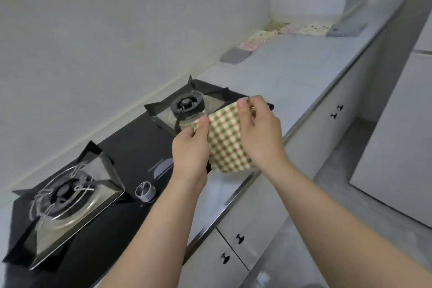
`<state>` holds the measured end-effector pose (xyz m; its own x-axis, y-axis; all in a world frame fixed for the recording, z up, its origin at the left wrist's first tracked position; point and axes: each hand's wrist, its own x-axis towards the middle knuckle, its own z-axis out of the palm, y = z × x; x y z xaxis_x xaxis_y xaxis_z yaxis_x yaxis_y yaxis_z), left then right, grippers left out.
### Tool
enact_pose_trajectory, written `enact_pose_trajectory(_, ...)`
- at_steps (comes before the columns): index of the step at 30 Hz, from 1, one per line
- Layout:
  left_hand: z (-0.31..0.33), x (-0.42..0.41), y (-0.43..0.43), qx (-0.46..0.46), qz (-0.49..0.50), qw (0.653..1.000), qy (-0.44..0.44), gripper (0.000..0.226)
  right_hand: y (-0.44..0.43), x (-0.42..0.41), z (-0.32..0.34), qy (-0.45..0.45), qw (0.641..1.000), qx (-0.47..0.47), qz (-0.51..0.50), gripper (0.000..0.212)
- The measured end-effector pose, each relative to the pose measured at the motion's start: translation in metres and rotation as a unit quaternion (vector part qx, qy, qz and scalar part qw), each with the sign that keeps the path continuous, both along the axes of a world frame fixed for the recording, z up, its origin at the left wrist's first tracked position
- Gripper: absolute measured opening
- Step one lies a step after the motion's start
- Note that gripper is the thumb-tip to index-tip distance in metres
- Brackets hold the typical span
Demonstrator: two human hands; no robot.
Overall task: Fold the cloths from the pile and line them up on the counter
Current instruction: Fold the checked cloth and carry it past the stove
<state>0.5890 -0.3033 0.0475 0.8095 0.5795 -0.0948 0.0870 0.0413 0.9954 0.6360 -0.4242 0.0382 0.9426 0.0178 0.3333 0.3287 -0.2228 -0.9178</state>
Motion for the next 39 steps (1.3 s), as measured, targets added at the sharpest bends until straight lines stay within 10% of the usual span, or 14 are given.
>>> enact_pose_trajectory(7,0.091,0.127,-0.144,0.21,0.045,0.976,0.026,0.032,-0.13,0.111,0.096,0.062,0.977,-0.193,-0.072,0.033)
enact_pose_trajectory(17,0.13,0.242,-0.237,0.173,-0.012,0.981,0.082,0.027,-0.237,0.234,0.14,0.219,0.96,-0.144,-0.096,0.035)
enact_pose_trajectory(32,0.004,0.5,-0.147,0.065,0.007,0.966,0.251,0.024,-0.168,0.517,0.04,0.339,0.907,-0.226,0.101,0.028)
enact_pose_trajectory(39,-0.015,0.66,-0.091,0.052,-0.014,0.967,0.248,0.034,-0.112,0.683,0.021,0.216,0.932,-0.281,0.077,0.013)
